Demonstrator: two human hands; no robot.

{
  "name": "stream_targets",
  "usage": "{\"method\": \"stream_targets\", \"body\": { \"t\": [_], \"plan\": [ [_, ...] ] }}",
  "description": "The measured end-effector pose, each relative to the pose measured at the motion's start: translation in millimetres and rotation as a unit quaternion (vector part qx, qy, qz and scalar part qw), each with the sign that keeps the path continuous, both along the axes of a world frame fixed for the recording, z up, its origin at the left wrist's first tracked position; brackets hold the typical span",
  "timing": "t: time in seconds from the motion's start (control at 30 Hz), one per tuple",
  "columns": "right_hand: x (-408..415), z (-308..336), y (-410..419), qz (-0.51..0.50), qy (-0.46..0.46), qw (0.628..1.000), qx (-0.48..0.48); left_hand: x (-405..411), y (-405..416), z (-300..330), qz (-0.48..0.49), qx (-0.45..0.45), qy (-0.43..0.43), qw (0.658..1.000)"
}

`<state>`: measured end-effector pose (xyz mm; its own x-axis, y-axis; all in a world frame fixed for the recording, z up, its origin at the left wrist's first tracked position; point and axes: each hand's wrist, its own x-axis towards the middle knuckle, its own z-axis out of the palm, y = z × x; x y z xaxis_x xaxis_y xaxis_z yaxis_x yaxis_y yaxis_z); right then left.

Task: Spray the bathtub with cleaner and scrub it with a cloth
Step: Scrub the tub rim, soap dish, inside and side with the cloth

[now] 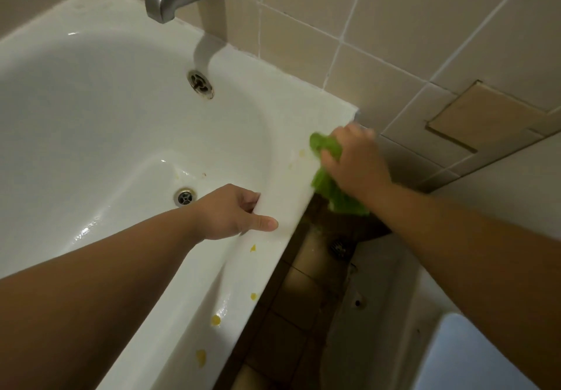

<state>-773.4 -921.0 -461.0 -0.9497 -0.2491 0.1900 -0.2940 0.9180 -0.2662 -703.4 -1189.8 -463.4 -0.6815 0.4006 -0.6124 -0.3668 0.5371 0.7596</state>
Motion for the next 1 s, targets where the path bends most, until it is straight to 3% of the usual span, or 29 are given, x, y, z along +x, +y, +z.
{"method": "stream_targets", "body": {
  "t": [0.1,0.23,0.3,0.43,0.53,0.6,0.7,0.87,1.0],
  "plan": [
    [-35.2,7.2,-18.0,-0.05,-0.008,0.998,0.027,-0.3,0.4,0.1,0.003,-0.003,-0.005,1.0],
    [47.6,2.2,-47.3,0.135,0.002,0.991,0.02,-1.0,0.5,-0.2,0.006,0.007,-0.003,1.0],
    [46.2,0.2,-34.6,0.177,-0.015,0.983,0.045,1.0,-1.3,-3.5,0.014,0.021,-0.008,1.0],
    [-36.1,6.7,-24.7,0.02,0.006,0.999,0.039,4.1,-2.4,-6.8,0.013,0.023,0.002,1.0],
    [-28.1,3.3,-42.8,-0.058,0.012,0.997,0.046,6.3,-1.9,-7.0,0.012,0.019,0.011,1.0],
    [15.7,1.8,-47.4,0.022,0.032,0.999,0.016,9.7,-2.4,-5.5,0.021,0.007,0.011,1.0],
    [46.8,1.8,-15.4,0.167,-0.023,0.985,0.042,19.4,-8.4,1.0,0.046,-0.03,0.018,0.998],
    [-19.4,8.5,-4.6,0.02,-0.048,0.998,0.047,68.9,-35.5,17.4,0.127,-0.022,-0.067,0.989],
    [36.7,9.2,-53.5,0.06,-0.044,0.997,0.003,121.3,-37.9,22.4,0.211,-0.028,-0.063,0.975]
  ]
}}
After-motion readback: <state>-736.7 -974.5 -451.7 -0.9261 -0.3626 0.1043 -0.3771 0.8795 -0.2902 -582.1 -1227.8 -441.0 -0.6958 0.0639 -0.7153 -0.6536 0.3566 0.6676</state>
